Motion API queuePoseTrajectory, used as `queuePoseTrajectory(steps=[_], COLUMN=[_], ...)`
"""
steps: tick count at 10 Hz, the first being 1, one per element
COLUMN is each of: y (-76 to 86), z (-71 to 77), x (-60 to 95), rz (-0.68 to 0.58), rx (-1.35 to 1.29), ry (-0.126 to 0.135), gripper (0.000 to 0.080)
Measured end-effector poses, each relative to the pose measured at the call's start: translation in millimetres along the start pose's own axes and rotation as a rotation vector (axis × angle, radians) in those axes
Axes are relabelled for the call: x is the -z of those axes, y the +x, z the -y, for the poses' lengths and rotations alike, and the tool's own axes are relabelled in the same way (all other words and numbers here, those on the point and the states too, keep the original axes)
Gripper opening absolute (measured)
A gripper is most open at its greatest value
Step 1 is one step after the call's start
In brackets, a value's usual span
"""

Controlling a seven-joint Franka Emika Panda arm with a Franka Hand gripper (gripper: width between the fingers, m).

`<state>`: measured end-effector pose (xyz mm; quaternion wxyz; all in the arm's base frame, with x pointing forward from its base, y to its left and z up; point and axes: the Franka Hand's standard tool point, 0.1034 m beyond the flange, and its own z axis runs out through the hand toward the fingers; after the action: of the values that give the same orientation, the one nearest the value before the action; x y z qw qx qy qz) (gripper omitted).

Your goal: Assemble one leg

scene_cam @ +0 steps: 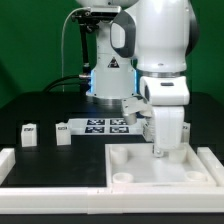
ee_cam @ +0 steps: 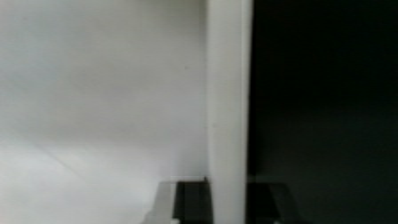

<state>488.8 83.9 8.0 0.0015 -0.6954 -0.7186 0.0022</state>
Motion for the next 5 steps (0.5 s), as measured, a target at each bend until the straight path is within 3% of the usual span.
queuePoseTrajectory(steps=[3,4,5], y=[3.1,3.1,3.0], z=[-4.2,-4.2,-4.2], x=[0.2,0.2,0.2], rz=[0.013,0.013,0.013], rx=[-0.016,-0.016,-0.016], ry=[0.014,0.014,0.014], gripper=[0.0060,0.0138,0.0138])
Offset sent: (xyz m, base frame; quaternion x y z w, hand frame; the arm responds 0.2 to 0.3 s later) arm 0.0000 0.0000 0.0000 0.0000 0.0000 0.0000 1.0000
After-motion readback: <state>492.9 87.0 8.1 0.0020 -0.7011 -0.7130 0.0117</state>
